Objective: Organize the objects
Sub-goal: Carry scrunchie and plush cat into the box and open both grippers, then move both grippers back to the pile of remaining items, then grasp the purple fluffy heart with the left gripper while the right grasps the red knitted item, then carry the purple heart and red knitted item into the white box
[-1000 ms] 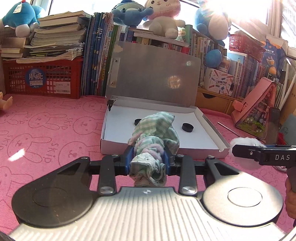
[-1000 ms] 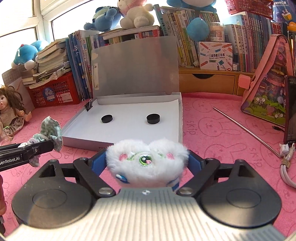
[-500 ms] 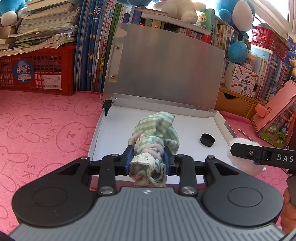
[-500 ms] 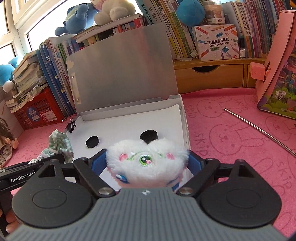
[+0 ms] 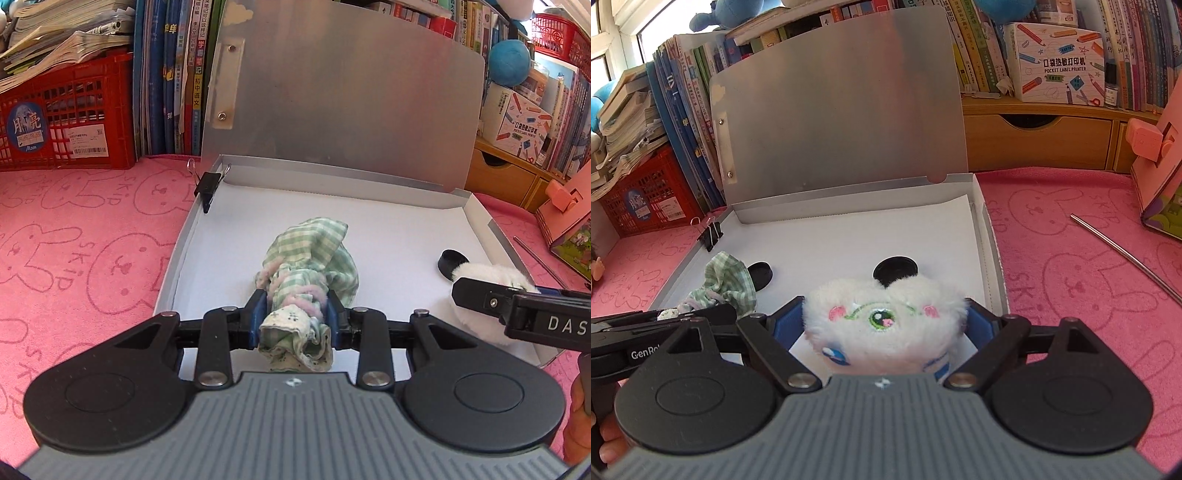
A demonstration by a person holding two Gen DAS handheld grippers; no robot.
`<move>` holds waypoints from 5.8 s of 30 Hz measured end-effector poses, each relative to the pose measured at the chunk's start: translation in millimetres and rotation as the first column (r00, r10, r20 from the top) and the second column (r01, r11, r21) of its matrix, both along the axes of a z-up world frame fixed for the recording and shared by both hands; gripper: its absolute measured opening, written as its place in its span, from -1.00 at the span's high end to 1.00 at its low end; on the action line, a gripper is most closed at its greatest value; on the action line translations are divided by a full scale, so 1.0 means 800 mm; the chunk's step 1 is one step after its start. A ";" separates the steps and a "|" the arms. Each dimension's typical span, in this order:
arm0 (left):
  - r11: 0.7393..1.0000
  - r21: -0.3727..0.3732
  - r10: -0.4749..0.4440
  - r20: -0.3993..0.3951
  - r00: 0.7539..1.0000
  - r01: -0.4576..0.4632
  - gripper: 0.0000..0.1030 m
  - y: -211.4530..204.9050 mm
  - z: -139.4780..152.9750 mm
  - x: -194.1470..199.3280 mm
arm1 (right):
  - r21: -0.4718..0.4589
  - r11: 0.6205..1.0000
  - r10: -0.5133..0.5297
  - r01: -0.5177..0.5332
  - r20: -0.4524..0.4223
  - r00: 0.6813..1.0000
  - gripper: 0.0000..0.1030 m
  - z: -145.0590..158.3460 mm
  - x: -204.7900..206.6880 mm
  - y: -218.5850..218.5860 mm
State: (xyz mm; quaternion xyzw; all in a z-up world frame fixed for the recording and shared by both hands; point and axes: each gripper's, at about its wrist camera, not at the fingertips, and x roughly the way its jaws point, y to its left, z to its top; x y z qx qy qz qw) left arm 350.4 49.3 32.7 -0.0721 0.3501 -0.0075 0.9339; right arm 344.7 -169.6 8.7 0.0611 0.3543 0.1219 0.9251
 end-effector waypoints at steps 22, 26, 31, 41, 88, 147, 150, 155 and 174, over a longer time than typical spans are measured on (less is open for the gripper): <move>0.994 0.109 -0.010 0.075 0.997 0.002 -0.25 -0.012 0.012 0.018 | 0.034 0.999 -0.029 0.028 0.019 0.999 -0.83 0.008 0.022 -0.008; 0.992 0.124 -0.030 0.118 0.993 0.015 -0.44 -0.019 0.030 -0.004 | 0.040 0.999 -0.039 0.037 0.039 0.998 -0.83 0.026 0.006 -0.016; 0.993 0.113 -0.061 0.159 0.985 0.044 -0.60 -0.024 0.053 -0.047 | 0.038 0.999 -0.032 0.029 0.089 0.996 -0.84 0.060 -0.028 -0.026; 0.988 0.094 -0.142 0.214 0.966 0.125 -0.83 -0.035 0.080 -0.155 | 0.013 0.999 0.027 -0.031 0.210 0.977 -0.94 0.108 -0.126 -0.047; 0.960 0.157 -0.261 0.217 0.941 0.230 -0.88 -0.054 -0.030 -0.438 | -0.142 0.984 0.139 -0.106 0.247 0.959 -1.00 -0.005 -0.419 -0.038; 0.955 0.225 -0.247 0.230 0.941 0.195 -0.32 -0.077 -0.040 -0.440 | -0.065 0.995 0.079 -0.069 0.160 0.984 -0.43 -0.012 -0.413 -0.044; 0.960 0.200 -0.240 0.224 0.945 0.196 -0.31 -0.073 -0.039 -0.439 | -0.070 0.996 0.074 -0.063 0.161 0.984 -0.41 -0.012 -0.413 -0.044; 0.963 0.182 -0.237 0.227 0.945 0.198 -0.28 -0.074 -0.034 -0.439 | -0.079 0.994 0.084 -0.071 0.177 0.980 -0.37 -0.009 -0.415 -0.039; 0.954 0.208 -0.259 0.203 0.944 0.216 -0.20 -0.081 -0.033 -0.428 | -0.025 1.000 0.022 -0.017 0.214 0.977 -0.35 0.006 -0.415 -0.054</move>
